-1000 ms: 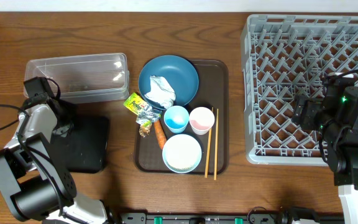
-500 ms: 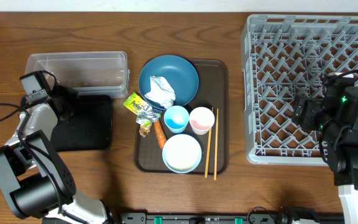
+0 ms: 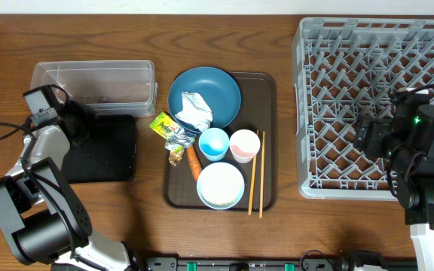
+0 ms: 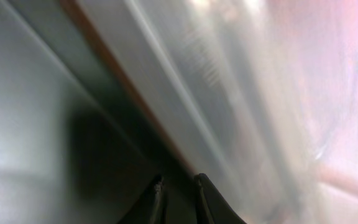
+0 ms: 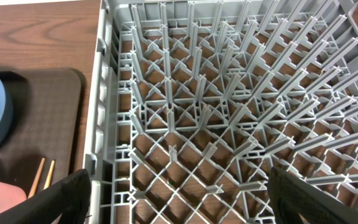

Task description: Sort waste into correct bins and load items into the dishwasher rack

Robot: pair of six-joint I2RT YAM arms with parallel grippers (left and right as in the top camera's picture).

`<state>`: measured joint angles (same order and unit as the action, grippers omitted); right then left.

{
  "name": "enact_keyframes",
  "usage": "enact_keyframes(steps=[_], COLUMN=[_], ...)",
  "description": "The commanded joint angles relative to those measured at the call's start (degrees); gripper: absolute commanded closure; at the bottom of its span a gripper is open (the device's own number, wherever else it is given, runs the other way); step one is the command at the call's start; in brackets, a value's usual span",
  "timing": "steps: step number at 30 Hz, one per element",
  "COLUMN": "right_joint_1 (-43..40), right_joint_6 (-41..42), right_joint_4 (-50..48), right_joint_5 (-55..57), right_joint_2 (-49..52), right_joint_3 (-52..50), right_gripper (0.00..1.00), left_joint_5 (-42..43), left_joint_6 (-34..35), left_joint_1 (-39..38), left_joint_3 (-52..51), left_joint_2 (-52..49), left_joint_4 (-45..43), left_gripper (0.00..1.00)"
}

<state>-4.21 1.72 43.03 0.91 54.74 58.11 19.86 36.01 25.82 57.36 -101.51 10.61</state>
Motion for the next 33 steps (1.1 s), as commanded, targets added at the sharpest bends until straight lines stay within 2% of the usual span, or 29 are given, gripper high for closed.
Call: enact_keyframes(steps=[1, 5, 6, 10, 13, 17, 21, 27, 33], right_joint_1=[0.1, 0.1, 0.1, 0.1, 0.1, 0.1, 0.1, 0.1, 0.1], right_joint_6=[-0.5, -0.5, -0.5, -0.5, -0.4, 0.1, 1.0, 1.0, 1.0], right_joint_4=[0.1, 0.2, 0.2, 0.2, 0.2, 0.1, 0.1, 0.1, 0.1], right_joint_5=[0.4, 0.4, 0.4, 0.4, 0.1, -1.6, -1.8, -1.8, -1.8], right_joint_2=[0.0, 0.0, 0.0, 0.0, 0.5, 2.1, 4.3, 5.3, 5.3], right_joint_3=[1.0, 1.0, 1.0, 1.0, 1.0, 1.0, 1.0, 1.0, 1.0], right_gripper=[0.11, 0.09, 0.09, 0.07, 0.05, 0.04, 0.04, 0.04, 0.04], left_joint_5=[0.7, 0.5, 0.5, 0.5, 0.5, 0.5, 0.5, -0.1, -9.5], left_joint_6=[-6.5, -9.4, -9.6, -13.1, -18.6, -20.7, -23.2, -25.4, -25.5], left_joint_1=[0.1, 0.1, 0.1, 0.1, -1.2, -4.7, -11.6, -27.2, -41.1], left_joint_3=[0.9, 0.9, 0.9, 0.9, 0.9, 0.9, 0.9, 1.1, 2.4], left_joint_2=[1.6, 6.1, 7.5, 13.9, 18.4, 21.5, 22.1, 22.1, 22.0], left_joint_4=[2.6, 8.1, 9.6, 16.3, 21.7, 26.3, 28.3, 28.8, 29.0], left_gripper=[0.83, 0.83, 0.75, 0.64, 0.52, 0.49, 0.48, 0.47, 0.44])
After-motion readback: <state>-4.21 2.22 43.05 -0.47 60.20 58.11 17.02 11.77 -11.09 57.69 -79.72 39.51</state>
